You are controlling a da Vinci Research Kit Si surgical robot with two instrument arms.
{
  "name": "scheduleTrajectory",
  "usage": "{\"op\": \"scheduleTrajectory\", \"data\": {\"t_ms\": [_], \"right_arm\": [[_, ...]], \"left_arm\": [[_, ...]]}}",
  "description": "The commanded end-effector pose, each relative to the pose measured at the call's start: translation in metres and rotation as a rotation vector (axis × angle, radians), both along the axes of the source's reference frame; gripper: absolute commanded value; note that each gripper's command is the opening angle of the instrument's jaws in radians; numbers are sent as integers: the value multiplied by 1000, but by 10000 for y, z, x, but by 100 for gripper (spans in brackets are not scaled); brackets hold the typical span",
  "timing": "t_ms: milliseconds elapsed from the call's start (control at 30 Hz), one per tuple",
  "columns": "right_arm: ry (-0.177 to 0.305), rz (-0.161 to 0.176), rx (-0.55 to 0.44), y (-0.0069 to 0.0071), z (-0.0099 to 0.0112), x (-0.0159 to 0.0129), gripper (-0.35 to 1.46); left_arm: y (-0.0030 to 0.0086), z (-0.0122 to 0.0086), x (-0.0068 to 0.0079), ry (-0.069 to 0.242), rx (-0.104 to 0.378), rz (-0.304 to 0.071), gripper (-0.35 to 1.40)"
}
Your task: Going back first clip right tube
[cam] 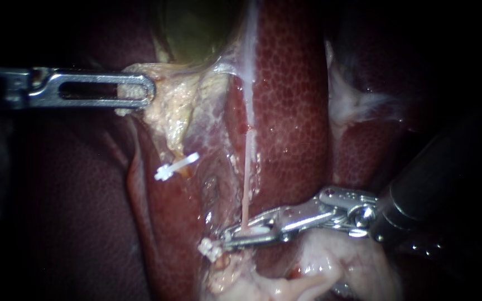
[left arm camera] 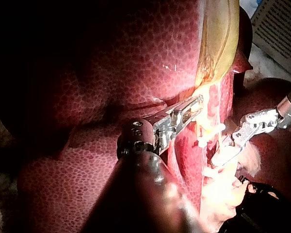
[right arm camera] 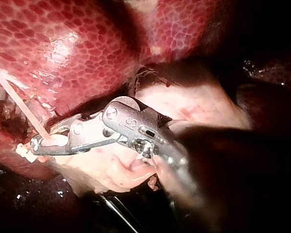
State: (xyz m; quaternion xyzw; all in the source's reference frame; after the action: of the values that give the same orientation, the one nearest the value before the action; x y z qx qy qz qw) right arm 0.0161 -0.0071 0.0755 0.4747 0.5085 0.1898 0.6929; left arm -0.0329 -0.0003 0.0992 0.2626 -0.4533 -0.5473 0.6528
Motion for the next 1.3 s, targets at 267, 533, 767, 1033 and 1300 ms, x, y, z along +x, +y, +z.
{"op": "scheduleTrajectory", "data": {"t_ms": [267,533,767,1033,1300], "right_arm": [[-2,3,-1,0,1,1,-35],[-16,26,-9,2,3,1,12],[-67,126,-39,3,3,1,53],[-65,202,-123,19,-4,1,60],[-68,230,-156,42,-12,-19,60]], "left_arm": [[0,0,0,0,0,0,-35],[-1,-1,0,0,0,0,-35],[-1,-1,0,0,0,0,-35],[-1,-1,0,0,0,-1,-35],[-1,-2,0,0,0,0,-35]]}}
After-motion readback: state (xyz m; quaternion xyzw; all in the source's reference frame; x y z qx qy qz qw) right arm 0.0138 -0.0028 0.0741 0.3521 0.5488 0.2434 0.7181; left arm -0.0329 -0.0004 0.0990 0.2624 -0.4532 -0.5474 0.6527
